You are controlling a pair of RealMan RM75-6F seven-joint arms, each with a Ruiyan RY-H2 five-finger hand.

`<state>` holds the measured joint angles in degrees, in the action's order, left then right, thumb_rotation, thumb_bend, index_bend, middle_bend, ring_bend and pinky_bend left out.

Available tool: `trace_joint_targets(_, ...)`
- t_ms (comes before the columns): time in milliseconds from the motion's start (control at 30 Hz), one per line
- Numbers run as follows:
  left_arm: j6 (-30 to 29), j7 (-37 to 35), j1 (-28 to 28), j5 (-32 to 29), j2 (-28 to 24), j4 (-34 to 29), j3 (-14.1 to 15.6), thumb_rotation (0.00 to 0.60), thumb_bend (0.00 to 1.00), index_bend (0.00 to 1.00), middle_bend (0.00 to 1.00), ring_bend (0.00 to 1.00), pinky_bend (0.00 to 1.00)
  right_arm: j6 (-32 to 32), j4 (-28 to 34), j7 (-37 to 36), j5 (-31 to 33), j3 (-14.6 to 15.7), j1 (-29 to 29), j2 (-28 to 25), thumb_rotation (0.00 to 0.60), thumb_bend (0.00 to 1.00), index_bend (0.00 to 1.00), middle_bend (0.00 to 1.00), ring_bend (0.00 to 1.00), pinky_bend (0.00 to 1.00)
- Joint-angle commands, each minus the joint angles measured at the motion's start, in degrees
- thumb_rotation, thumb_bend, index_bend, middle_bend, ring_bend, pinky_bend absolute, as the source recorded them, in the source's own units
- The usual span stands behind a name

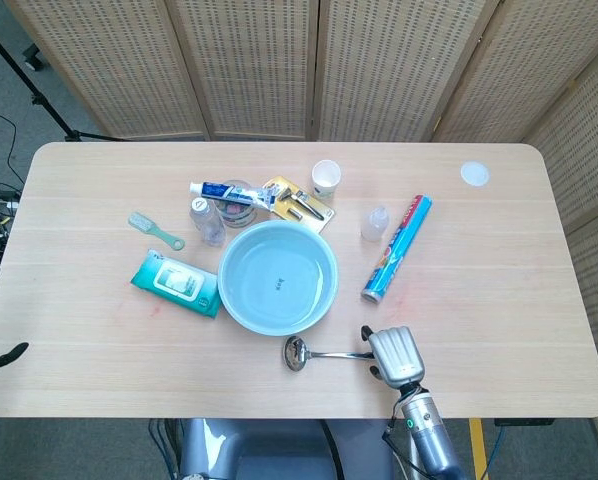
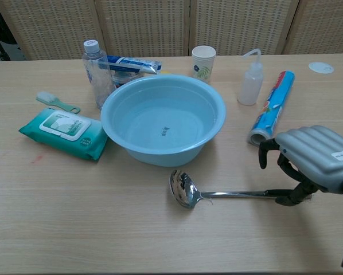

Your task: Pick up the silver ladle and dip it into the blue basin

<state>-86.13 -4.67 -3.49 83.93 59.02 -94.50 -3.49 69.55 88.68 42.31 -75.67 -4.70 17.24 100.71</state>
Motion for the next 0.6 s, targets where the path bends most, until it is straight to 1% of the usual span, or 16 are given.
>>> trace_joint_targets(33,-0.1,-0.1,0.0,-0.1,0.0,0.0,-0.1,0.600,0.00,0.00,0.00,0.00,0.05,-0.7,-2.0,1.0,1.8,-0.6,0.8,1.7,0.600,0.00,0.44,0.87,0.83,1.00)
trace_joint_targets(300,0.3,-0.3,-0.1,-0.6,0.0,0.2,-0.3,0.600,0.00,0.00,0.00,0.00,0.05,-2.0,-4.9,2.3,5.2,-1.0,2.0,3.8,0.600,0.01,0.46,0.87,0.83,1.00)
trace_joint_targets(500,0.5,-0.3,-0.2,-0.8,0.0,0.3,-0.4,0.600,0.00,0.00,0.00,0.00,0.05,-2.4,-5.2,1.8,6.7,-1.0,2.5,3.5,0.600,0.09,0.47,0.87,0.83,1.00)
trace_joint_targets(600,0.6,-0.2,-0.2,-0.8,0.0,0.3,-0.3,0.600,0.00,0.00,0.00,0.00,0.05,-2.5,-4.8,1.5,7.0,-1.0,2.7,3.3,0.600,0.16,0.48,0.87,0.83,1.00)
